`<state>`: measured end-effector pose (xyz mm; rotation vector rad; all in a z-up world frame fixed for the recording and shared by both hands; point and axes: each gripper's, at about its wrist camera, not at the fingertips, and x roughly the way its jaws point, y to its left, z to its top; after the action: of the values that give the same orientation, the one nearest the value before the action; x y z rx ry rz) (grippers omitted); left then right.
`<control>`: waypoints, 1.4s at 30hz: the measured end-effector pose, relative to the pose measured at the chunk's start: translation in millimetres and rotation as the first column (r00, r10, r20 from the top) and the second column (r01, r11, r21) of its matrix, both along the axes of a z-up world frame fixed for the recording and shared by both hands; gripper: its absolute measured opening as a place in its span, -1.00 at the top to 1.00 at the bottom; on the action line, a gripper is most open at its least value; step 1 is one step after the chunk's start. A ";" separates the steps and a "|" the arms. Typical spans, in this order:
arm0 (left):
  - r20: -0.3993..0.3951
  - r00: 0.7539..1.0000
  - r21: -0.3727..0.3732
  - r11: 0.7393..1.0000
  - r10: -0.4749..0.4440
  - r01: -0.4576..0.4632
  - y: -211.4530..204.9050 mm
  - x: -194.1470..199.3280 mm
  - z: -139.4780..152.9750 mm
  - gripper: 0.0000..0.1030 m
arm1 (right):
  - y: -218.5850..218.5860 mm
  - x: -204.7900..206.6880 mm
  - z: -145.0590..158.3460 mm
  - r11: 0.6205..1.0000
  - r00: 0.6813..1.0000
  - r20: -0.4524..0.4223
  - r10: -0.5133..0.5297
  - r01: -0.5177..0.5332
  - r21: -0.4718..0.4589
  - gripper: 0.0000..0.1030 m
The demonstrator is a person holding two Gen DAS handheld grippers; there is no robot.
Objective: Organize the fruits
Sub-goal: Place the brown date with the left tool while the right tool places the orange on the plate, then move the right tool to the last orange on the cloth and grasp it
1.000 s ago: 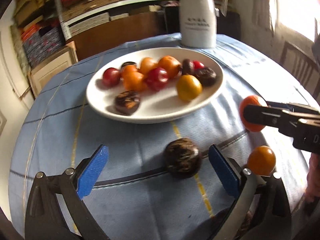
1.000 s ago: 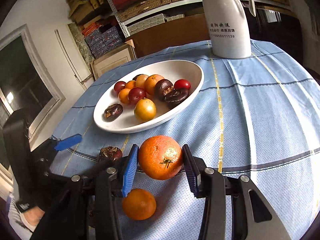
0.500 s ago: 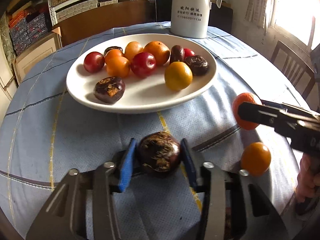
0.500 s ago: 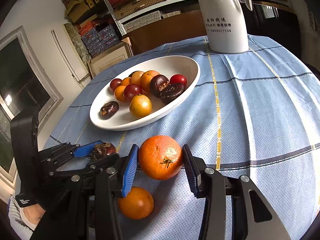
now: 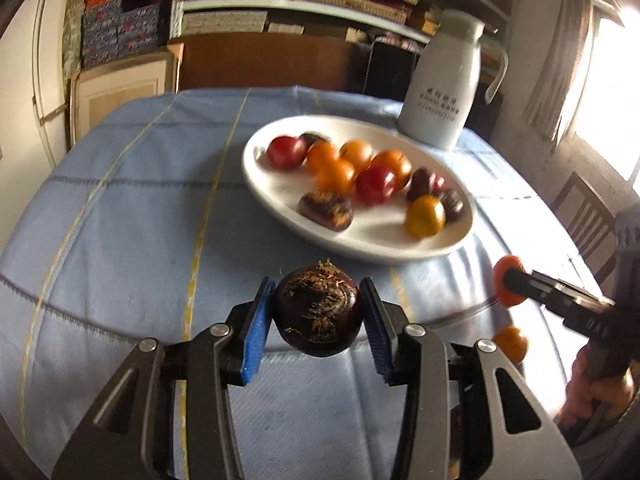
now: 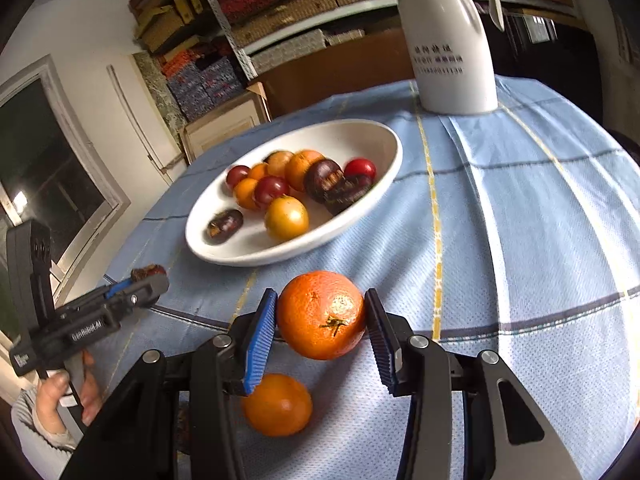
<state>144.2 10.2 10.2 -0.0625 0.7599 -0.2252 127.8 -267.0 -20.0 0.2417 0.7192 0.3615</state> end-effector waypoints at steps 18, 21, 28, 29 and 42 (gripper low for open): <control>-0.043 0.999 0.071 0.997 0.006 -0.003 -18.4 129.3 -0.3 0.01 | 89.4 73.8 31.4 0.970 0.983 0.083 0.163 -0.145 -0.197 0.11; -0.041 0.999 0.073 0.997 0.012 -0.009 -13.4 132.7 -5.3 -0.29 | 91.2 73.6 28.8 0.960 0.980 0.079 0.181 -0.158 -0.231 0.06; 0.035 0.998 0.071 0.996 0.057 -0.059 -4.7 108.4 7.1 -0.86 | 52.9 53.5 48.2 0.988 0.983 0.139 0.121 -0.106 -0.113 -0.19; 0.040 0.998 0.074 0.996 0.056 -0.059 -4.7 103.0 7.9 -0.86 | 48.5 52.4 48.8 0.990 0.984 0.141 0.110 -0.095 -0.104 -0.21; 0.041 0.996 0.132 0.988 0.079 -0.083 -1.7 -4.3 -11.0 -0.91 | -13.9 -28.1 12.8 1.000 0.997 0.072 0.011 -0.013 0.027 -0.23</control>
<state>139.9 8.6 -0.8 0.0376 0.7342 -0.0974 99.8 -280.9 -7.3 0.2493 0.6456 0.3896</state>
